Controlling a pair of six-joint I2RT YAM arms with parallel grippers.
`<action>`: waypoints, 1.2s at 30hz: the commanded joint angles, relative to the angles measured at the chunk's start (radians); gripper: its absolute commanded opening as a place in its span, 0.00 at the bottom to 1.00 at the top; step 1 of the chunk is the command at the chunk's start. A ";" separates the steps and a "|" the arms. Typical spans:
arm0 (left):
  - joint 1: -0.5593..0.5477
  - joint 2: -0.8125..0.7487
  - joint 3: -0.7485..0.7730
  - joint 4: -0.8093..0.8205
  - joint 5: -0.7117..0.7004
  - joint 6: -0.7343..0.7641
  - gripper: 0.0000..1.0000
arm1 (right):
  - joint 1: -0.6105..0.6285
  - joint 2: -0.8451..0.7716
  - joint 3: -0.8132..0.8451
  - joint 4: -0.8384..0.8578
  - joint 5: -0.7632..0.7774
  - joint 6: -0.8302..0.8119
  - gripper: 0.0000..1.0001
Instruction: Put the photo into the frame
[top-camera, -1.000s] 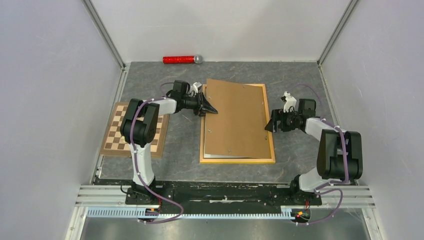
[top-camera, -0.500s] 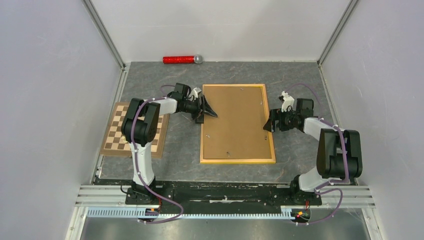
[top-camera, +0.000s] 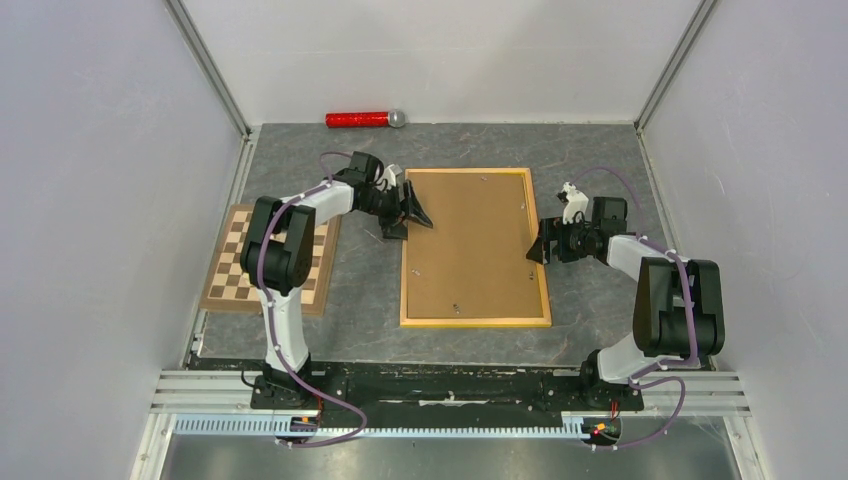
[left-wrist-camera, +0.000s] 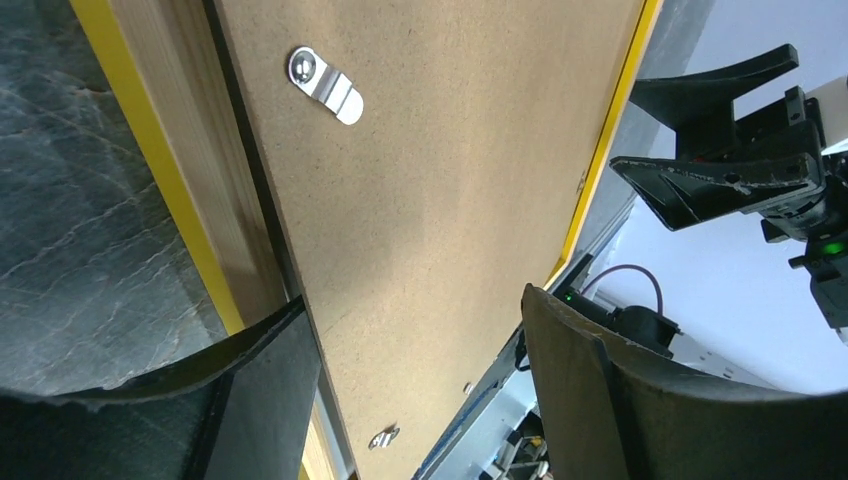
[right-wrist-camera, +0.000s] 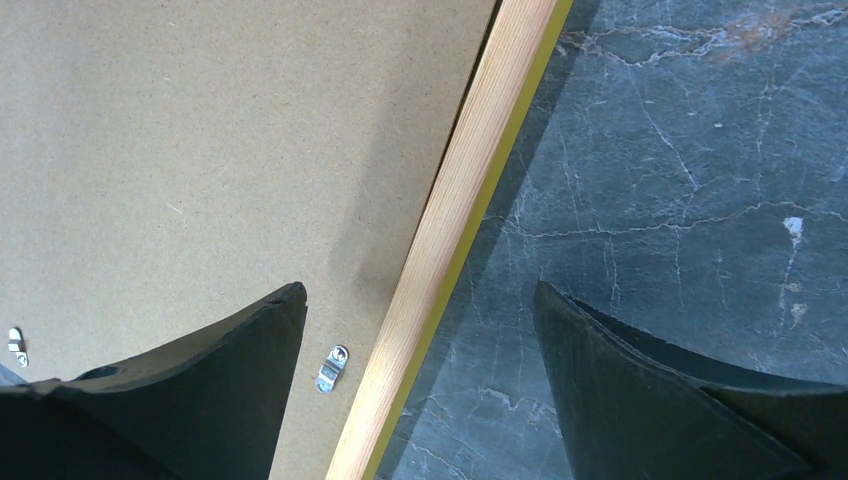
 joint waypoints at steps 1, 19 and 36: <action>-0.014 -0.027 0.066 -0.067 -0.038 0.076 0.78 | 0.005 0.017 0.009 -0.003 0.019 -0.008 0.87; -0.076 0.003 0.171 -0.197 -0.230 0.157 0.79 | 0.007 0.013 0.009 -0.009 0.011 -0.007 0.87; -0.137 0.011 0.248 -0.270 -0.345 0.262 0.79 | 0.009 0.021 0.011 -0.013 0.017 -0.011 0.87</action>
